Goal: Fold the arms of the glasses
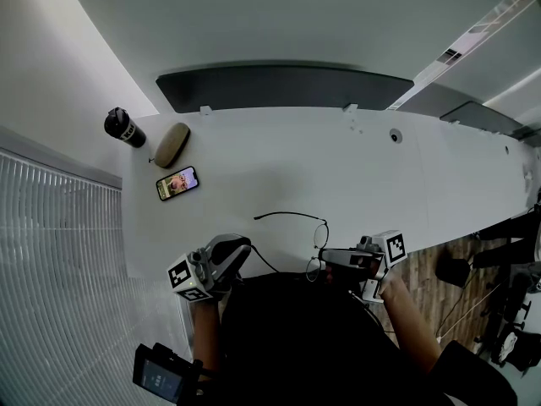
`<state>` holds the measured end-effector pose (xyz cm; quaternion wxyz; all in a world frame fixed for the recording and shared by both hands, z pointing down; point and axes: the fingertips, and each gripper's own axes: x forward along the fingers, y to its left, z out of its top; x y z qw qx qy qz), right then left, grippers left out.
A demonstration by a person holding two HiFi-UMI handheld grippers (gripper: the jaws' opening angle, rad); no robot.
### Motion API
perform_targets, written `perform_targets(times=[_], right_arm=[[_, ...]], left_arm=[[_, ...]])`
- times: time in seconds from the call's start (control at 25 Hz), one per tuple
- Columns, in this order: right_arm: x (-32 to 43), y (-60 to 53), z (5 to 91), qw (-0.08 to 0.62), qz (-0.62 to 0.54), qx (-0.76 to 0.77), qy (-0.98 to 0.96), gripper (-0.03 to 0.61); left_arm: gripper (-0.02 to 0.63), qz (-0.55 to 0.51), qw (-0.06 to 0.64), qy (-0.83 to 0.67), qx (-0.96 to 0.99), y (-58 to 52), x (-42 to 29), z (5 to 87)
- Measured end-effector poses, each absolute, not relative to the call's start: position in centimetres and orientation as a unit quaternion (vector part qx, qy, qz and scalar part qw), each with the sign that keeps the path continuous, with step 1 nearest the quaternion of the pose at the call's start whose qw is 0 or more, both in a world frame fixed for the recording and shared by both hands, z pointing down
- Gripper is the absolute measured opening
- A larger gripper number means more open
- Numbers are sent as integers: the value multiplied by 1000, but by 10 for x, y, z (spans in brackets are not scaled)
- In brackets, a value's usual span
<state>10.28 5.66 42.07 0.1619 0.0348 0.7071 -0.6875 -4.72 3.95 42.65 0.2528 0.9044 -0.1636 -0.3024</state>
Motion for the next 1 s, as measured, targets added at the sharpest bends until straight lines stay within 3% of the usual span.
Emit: perform_targets(times=[1.0], right_arm=[[85, 58, 417, 156, -681, 40, 714, 11]], left_arm=[[15, -250, 230, -250, 907, 25, -41, 442]])
